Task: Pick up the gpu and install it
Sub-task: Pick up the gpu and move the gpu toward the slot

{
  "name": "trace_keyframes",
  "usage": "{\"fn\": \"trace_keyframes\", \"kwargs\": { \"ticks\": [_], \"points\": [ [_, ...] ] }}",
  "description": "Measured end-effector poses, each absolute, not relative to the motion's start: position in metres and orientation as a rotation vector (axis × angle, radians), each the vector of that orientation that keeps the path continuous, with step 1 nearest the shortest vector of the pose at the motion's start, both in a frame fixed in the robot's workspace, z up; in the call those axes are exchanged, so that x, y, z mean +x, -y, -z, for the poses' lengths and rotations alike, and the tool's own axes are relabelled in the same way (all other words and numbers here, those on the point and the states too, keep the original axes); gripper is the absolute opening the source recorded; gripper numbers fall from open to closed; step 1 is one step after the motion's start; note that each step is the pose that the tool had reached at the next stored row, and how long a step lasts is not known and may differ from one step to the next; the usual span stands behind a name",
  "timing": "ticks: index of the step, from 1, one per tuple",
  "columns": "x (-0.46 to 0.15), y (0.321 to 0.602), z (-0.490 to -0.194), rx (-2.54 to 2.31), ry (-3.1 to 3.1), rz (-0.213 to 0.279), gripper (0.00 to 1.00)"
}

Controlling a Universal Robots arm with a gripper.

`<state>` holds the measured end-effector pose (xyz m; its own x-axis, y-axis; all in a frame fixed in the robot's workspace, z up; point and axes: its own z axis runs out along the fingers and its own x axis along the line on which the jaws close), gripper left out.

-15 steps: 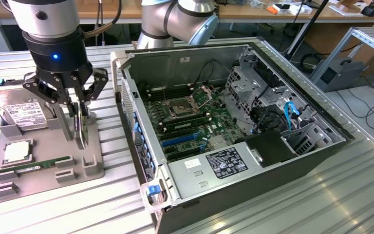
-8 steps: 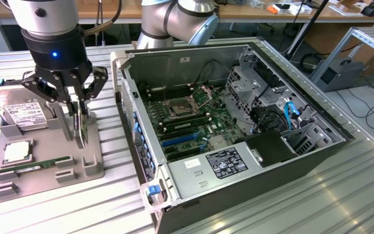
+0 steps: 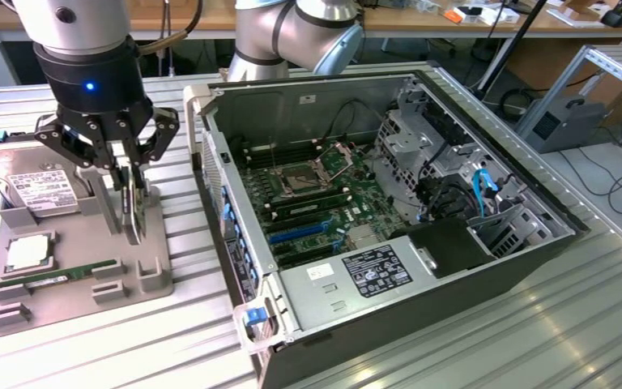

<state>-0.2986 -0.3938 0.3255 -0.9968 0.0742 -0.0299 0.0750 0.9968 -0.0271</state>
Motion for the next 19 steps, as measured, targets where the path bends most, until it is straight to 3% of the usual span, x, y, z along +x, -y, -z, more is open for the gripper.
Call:
{"fn": "trace_keyframes", "kwargs": {
  "ticks": [19],
  "points": [
    [-0.2986, 0.3938, -0.3343, 0.116, -3.110, 0.044, 0.27]
  ]
}}
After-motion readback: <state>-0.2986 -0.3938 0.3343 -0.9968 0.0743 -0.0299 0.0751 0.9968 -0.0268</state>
